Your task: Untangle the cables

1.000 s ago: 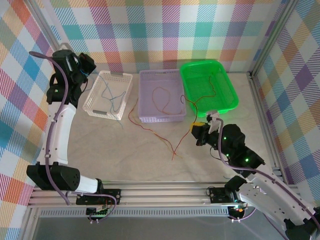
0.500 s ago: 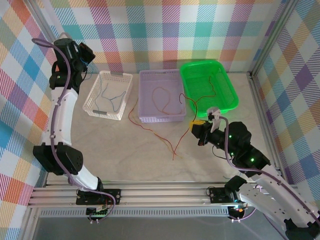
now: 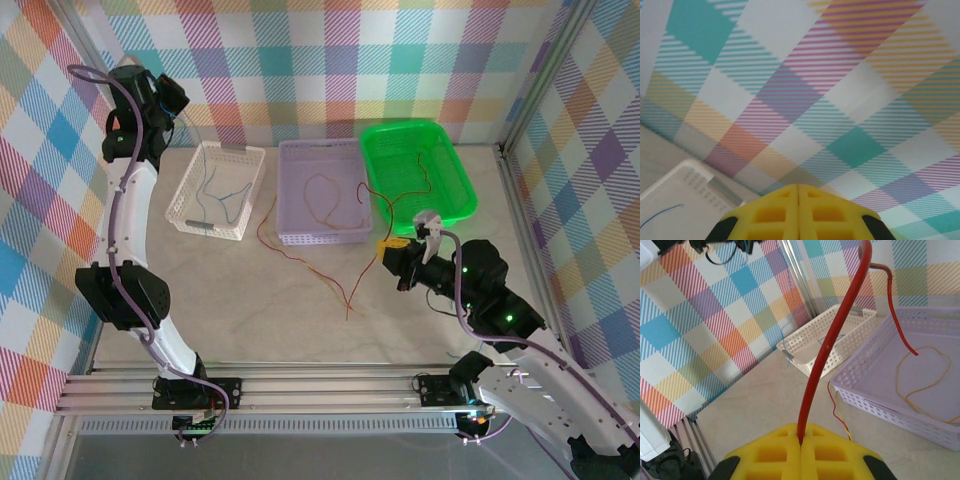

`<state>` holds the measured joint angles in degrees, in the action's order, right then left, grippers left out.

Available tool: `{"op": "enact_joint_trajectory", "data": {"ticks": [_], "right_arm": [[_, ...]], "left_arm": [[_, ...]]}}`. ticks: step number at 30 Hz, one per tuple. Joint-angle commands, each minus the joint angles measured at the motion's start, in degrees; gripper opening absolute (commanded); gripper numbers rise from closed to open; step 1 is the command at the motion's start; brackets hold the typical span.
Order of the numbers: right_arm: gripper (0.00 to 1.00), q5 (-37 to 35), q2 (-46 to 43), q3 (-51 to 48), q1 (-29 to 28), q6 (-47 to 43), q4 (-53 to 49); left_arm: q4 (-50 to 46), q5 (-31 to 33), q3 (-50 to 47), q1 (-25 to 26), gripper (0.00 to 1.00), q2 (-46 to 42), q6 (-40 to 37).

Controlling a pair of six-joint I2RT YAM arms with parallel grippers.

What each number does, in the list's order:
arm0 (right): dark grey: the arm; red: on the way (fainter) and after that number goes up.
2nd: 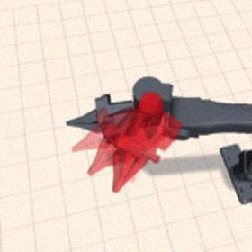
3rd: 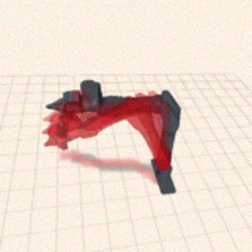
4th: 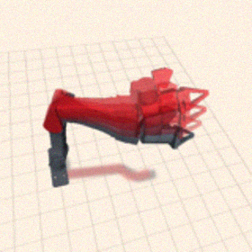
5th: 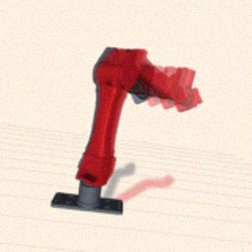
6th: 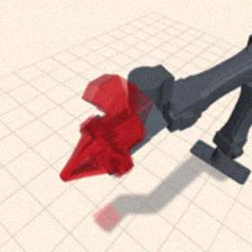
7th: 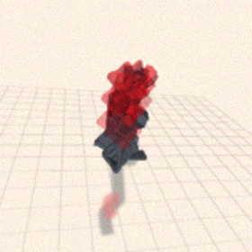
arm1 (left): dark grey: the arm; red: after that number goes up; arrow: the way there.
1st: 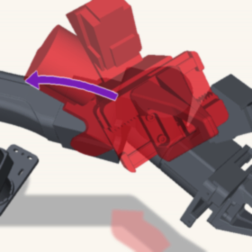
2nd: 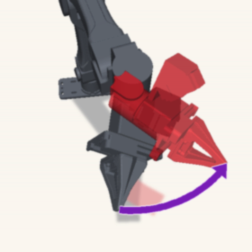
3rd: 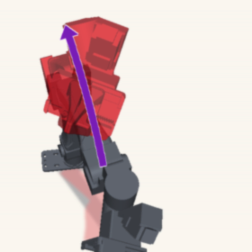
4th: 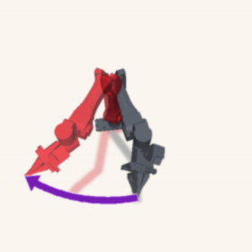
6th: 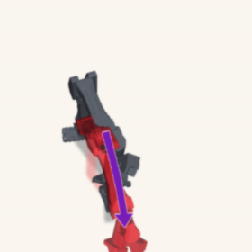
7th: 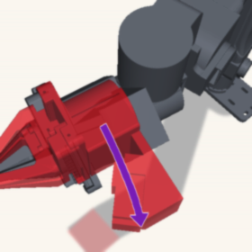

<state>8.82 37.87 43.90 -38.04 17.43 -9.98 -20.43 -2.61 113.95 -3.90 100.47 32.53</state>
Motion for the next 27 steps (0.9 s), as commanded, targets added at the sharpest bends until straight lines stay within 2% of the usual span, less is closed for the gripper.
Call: {"op": "enact_joint_trajectory", "data": {"ticks": [1, 7, 15, 22, 27], "right_arm": [[0.00, 1.33, 1.26, 2.03, -0.19, -1.08, 1.70], [0.00, 2.05, 3.55, 3.22, -0.30, -1.53, 2.64], [0.00, 2.60, 4.94, 3.78, -0.37, -2.31, 3.12], [0.00, 2.25, 4.62, 4.54, -0.37, -3.17, 2.69], [0.00, 2.08, 5.07, 5.91, -0.37, -4.07, 2.92]], "left_arm": [[2.13, -1.69, 2.56, -0.89, 0.00, -2.80, 1.27], [2.93, -1.60, 4.66, -0.84, 0.00, -2.94, 1.59], [2.17, -1.34, 6.40, -0.82, 0.00, 3.29, 0.52], [3.99, 1.10, -1.72, 0.53, 0.00, 5.22, -1.77], [9.26, 2.89, -10.61, 1.70, 0.00, 5.31, -1.29]]}}
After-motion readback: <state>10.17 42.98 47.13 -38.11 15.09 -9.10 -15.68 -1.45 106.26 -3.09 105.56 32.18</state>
